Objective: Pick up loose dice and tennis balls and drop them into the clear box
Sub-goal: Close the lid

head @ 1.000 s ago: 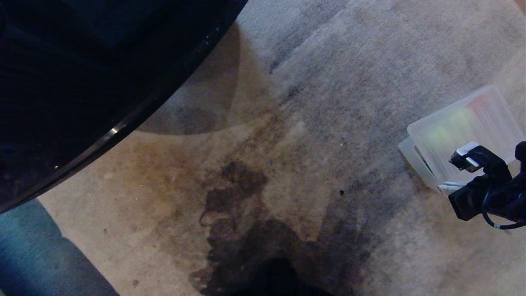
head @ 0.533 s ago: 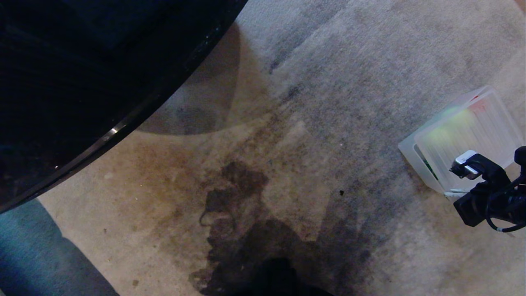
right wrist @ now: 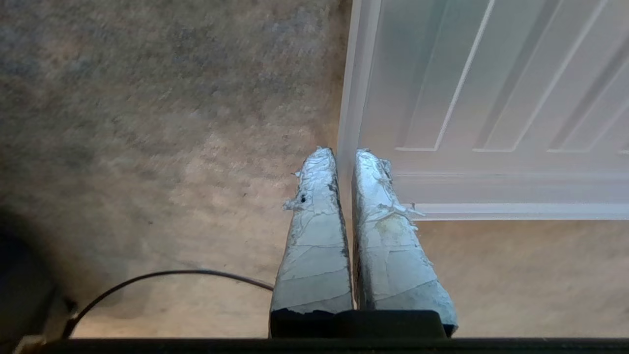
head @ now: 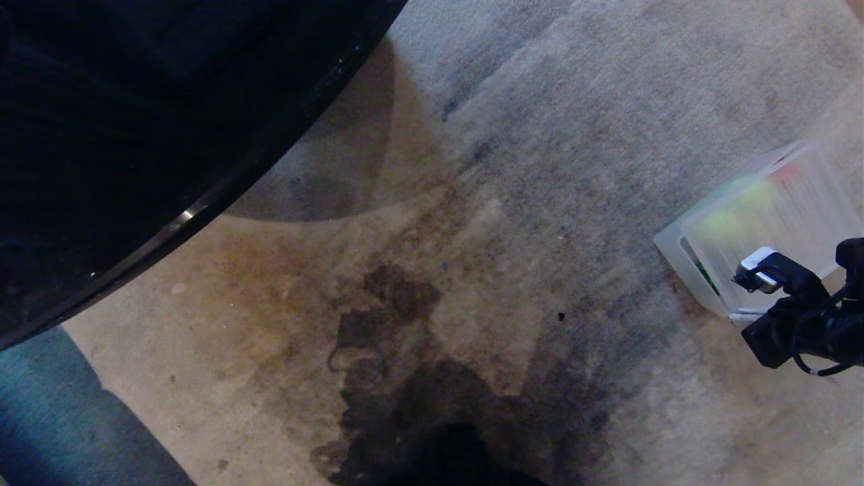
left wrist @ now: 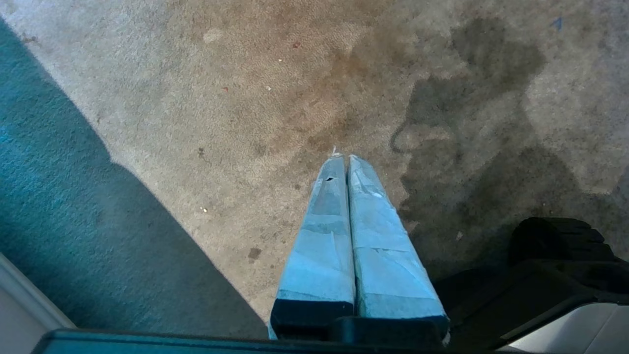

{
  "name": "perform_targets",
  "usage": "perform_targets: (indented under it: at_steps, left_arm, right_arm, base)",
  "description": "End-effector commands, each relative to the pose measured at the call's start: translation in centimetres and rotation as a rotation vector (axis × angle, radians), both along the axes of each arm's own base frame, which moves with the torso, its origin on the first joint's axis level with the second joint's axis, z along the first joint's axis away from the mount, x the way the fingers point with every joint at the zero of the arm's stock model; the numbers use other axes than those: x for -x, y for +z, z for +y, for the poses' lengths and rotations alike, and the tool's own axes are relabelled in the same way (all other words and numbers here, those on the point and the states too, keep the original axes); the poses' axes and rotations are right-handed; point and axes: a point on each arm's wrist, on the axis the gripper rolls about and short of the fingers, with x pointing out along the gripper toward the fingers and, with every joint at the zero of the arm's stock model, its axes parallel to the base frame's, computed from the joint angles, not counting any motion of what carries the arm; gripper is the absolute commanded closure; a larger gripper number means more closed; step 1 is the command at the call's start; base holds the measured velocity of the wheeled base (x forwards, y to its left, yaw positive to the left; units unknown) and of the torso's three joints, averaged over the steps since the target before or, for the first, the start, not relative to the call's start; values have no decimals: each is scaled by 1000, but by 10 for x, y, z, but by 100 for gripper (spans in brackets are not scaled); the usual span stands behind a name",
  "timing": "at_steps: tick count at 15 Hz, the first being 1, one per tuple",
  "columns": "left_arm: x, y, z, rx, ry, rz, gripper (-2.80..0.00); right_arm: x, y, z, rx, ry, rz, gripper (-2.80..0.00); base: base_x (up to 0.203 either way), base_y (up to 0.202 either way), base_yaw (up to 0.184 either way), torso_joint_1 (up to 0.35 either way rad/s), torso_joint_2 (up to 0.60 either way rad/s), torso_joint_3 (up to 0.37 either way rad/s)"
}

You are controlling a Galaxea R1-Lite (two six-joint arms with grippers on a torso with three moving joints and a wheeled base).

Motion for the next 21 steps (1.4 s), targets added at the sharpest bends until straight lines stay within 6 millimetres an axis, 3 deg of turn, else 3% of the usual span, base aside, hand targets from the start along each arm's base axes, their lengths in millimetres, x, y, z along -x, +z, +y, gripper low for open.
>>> perform_targets:
  at_steps: [1,10,11,12,16,21]
  left_arm:
    - [0,0,0,1,1,0,0]
    - [0,0,0,1,1,0,0]
    - [0,0,0,1,0,0,0]
    - [0,0,0,1,1,0,0]
    - [0,0,0,1,1,0,0]
    - [0,0,0,1,1,1,0]
  right_arm:
    - [-8,-5,-2,9,7,14,0]
    - [-16,-6,-8,35,11,16,0]
    - [-16,-6,-8,35,13,18,-254]
    - [-16,-7,-8,35,13,20,-280]
    - [-13,-1,-7,36,12,2,-280]
    - [8,29,4,-43,27,-78,-280]
  base:
    - [0,0,0,0,0,0]
    - [0,0,0,0,0,0]
    - [0,0,0,0,0,0]
    - [0,0,0,0,0,0]
    - [0,0,0,0,0,0]
    - [0,0,0,0,0,0]
